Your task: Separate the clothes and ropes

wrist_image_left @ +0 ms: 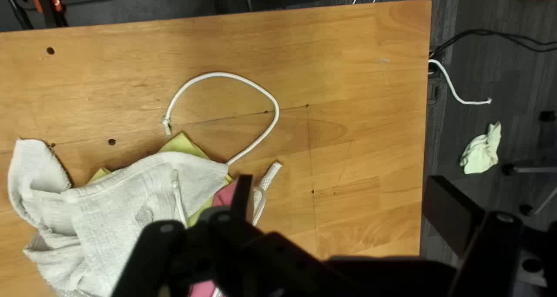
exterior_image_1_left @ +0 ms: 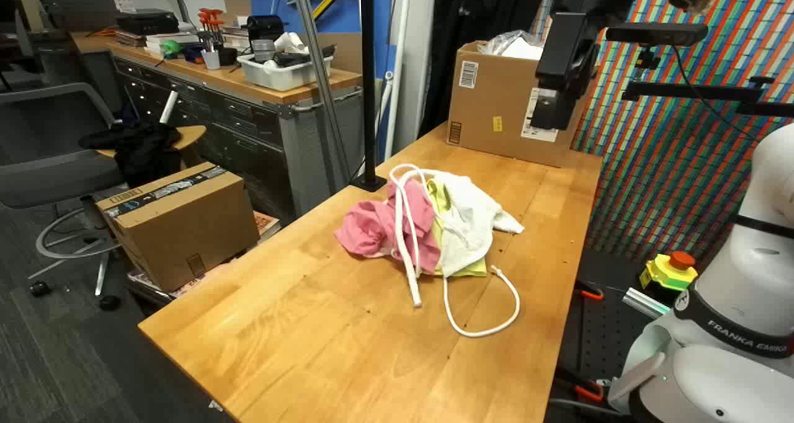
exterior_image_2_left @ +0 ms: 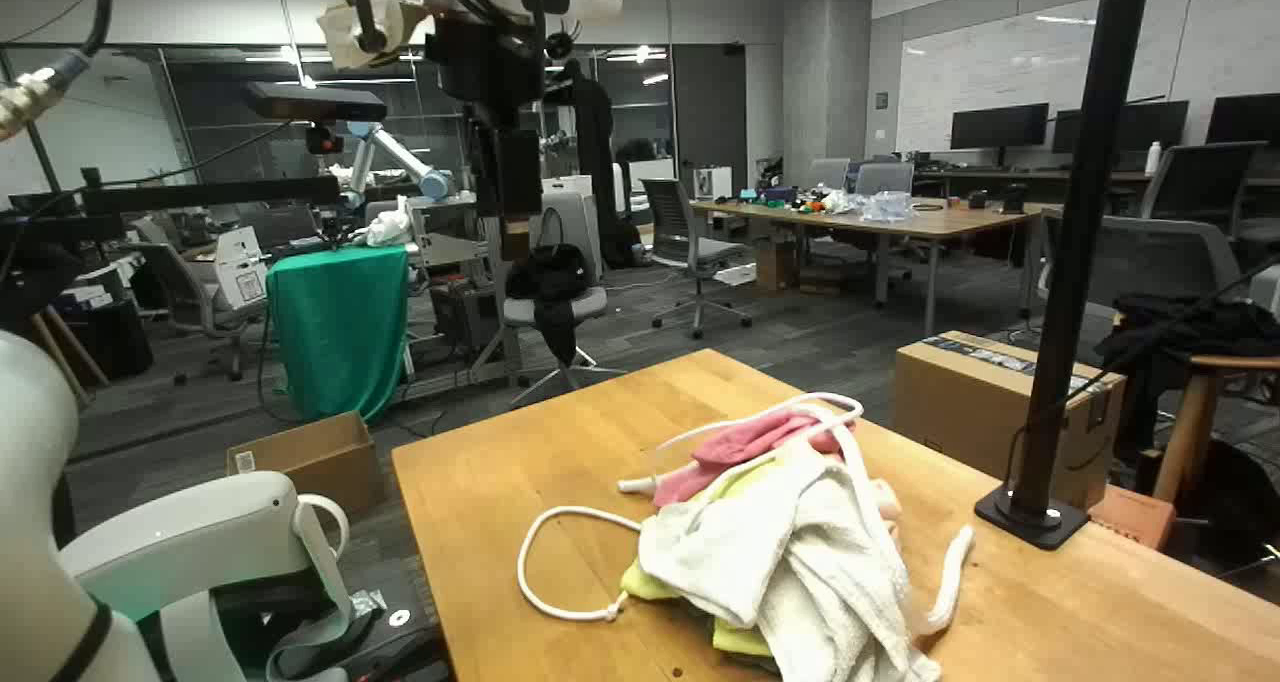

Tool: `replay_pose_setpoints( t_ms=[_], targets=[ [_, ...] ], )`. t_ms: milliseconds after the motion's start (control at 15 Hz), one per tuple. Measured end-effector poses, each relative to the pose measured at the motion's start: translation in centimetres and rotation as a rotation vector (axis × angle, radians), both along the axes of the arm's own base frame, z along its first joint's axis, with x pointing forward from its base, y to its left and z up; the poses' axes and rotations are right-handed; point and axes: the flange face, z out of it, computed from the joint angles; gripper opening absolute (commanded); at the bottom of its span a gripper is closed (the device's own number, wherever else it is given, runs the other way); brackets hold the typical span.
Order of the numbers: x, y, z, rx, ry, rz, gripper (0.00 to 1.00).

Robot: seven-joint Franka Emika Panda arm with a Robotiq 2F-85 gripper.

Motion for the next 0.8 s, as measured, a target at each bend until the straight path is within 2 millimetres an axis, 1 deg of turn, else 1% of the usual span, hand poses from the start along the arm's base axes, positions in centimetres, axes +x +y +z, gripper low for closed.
replay_pose_setpoints(
  t_ms=[333, 533, 800],
  targets=[
    [0.01, 0.02, 0.79, 0.002, -0.019, 0.000, 1.00],
    [0.01, 0.02, 0.80, 0.002, -0.019, 0.000, 1.00],
    [0.12, 0.06, 0.24, -0.017, -0.013, 0.016, 1.00]
  ],
)
